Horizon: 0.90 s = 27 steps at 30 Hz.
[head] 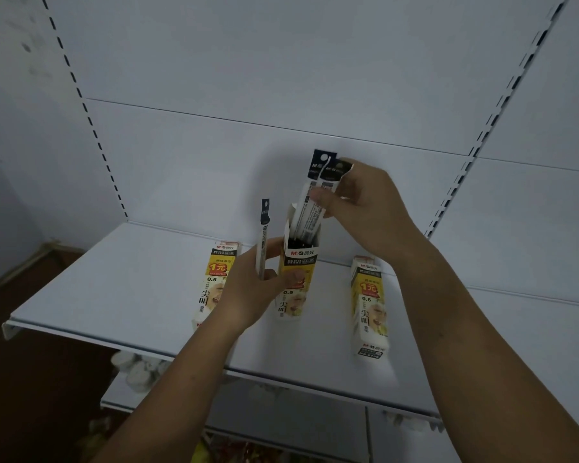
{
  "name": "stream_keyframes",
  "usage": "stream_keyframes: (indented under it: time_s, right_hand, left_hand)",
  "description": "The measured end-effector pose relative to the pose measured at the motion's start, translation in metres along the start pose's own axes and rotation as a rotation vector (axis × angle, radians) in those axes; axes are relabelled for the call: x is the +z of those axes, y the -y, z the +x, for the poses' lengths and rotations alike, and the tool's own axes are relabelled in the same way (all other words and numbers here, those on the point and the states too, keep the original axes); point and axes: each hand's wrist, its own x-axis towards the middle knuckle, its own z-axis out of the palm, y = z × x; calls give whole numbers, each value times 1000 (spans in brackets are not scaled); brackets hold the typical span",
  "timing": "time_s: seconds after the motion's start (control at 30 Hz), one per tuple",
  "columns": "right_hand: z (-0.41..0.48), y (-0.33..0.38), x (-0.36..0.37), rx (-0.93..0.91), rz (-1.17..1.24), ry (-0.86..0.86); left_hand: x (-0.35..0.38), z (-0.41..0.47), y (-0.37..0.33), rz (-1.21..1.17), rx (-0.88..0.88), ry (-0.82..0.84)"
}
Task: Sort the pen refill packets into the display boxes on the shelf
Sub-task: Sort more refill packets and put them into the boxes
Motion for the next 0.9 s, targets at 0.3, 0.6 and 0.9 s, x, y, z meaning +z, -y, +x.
stream_keyframes:
  time_s: [0.3, 0.6, 0.9]
  right_hand:
    - [-3, -11, 8, 37, -15, 43]
    - [-3, -10, 3, 19, -274, 161]
    - [-2, -17, 3, 31, -264, 141]
  left_hand:
    - [0, 1, 2, 10, 0, -21]
    - [0, -1, 2, 8, 9, -16]
    - [-1, -1, -1, 29, -1, -3]
